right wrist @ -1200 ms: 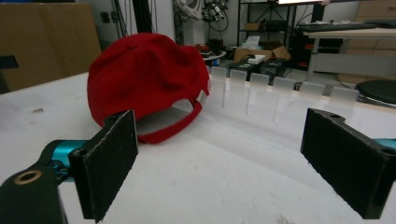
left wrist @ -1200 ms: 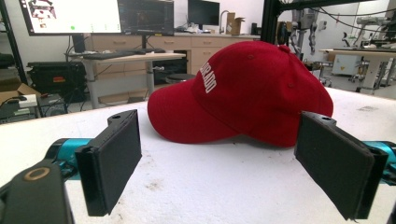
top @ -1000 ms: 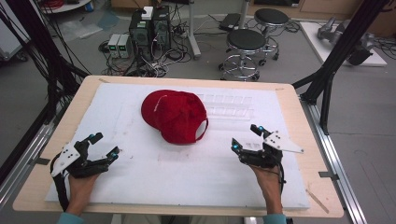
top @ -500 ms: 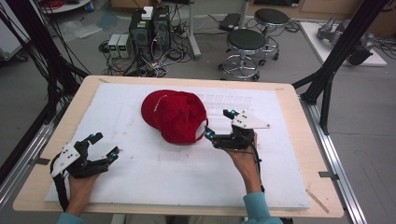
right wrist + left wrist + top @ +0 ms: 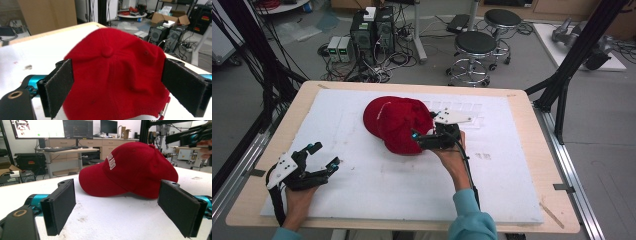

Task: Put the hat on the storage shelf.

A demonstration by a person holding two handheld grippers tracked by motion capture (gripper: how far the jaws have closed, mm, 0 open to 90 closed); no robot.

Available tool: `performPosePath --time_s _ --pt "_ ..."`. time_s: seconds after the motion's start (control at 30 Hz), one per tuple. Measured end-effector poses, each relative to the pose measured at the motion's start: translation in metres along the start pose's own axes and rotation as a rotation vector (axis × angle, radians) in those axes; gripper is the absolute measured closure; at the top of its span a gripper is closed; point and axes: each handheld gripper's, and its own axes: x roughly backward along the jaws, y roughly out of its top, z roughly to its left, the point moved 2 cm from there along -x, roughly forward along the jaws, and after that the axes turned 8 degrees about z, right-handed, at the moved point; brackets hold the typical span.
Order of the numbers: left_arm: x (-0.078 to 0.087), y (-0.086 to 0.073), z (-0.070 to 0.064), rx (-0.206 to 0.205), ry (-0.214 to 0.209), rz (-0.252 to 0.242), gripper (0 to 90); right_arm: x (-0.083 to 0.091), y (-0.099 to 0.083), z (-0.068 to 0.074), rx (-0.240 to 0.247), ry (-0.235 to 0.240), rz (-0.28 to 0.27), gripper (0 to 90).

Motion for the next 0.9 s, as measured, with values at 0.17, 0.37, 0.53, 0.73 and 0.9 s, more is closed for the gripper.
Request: performPosePath --time_s 0.17,0.37,0.53,0.73,0.9 --pt "0.0 0.0 0.0 -0.001 0.0 -0.001 15.2 -0.02 -0.005 -0.007 -0.017 0.014 0.07 10.2" --pt "0.0 0.0 0.0 -0.001 0.0 -0.001 15.2 -0.032 -0.009 -0.009 -0.002 0.031 0.094 10.2" --pt "0.0 0.0 0.0 0.0 0.0 -0.002 15.2 -0.04 -0.011 -0.009 0.017 0.047 0.093 10.2" --pt "0.0 0.0 0.0 0.0 0.0 -0.002 15.3 -0.055 -0.009 -0.005 0.021 0.07 0.106 10.2" --pt "0.0 0.0 0.0 -0.002 -0.001 -0.001 15.3 -0.063 -0.012 -0.005 0.025 0.07 0.139 15.3"
